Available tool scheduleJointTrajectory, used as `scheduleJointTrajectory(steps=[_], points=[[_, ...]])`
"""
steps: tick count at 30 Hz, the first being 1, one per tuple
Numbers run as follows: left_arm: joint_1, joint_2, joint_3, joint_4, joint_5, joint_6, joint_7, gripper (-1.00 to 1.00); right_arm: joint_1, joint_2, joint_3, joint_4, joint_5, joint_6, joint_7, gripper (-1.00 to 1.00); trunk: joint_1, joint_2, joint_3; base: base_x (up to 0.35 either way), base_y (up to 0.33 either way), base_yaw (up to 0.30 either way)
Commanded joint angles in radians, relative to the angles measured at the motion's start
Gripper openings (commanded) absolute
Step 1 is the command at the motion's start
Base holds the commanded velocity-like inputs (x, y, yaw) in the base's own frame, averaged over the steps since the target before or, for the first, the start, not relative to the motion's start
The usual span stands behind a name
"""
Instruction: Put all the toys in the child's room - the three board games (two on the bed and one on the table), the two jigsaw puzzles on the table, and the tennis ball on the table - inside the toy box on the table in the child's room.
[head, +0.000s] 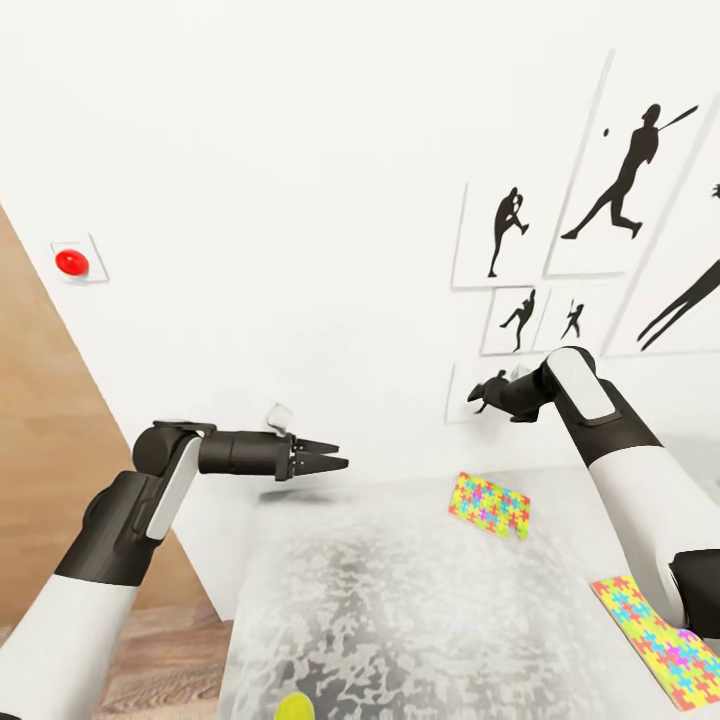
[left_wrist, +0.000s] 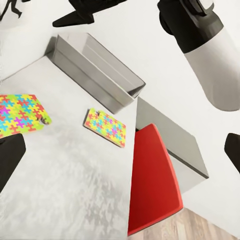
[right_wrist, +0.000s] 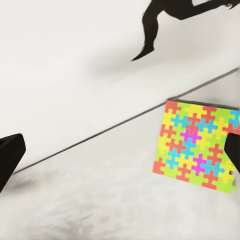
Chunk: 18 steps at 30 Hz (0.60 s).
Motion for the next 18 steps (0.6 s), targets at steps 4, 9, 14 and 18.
scheduleJointTrajectory(steps=[4, 9, 14, 18], points=[[-0.001, 0.005, -0.001, -0.004, 0.003, 0.006, -0.001, 1.0, -0.001, -0.001, 0.004, -0.001, -0.01, 0.0, -0.01, 1.0, 0.001, -0.002, -0.009, 0.0, 0.0, 0.0], [-0.001, 0.003, -0.007, -0.015, 0.004, 0.006, -0.001, 1.0, -0.001, -0.001, 0.005, -0.001, -0.01, 0.0, -0.01, 1.0, 0.001, -0.002, -0.017, 0.0, 0.0, 0.0], [-0.004, -0.004, -0.045, -0.023, 0.004, 0.006, -0.001, 1.0, -0.001, -0.001, 0.006, -0.001, -0.009, 0.0, -0.01, 1.0, 0.001, -0.002, -0.025, 0.0, 0.0, 0.0], [-0.006, -0.011, -0.076, -0.03, 0.004, 0.006, -0.002, 1.0, -0.001, -0.001, 0.007, -0.001, -0.008, 0.0, -0.01, 1.0, 0.001, -0.002, -0.032, 0.0, 0.0, 0.0]])
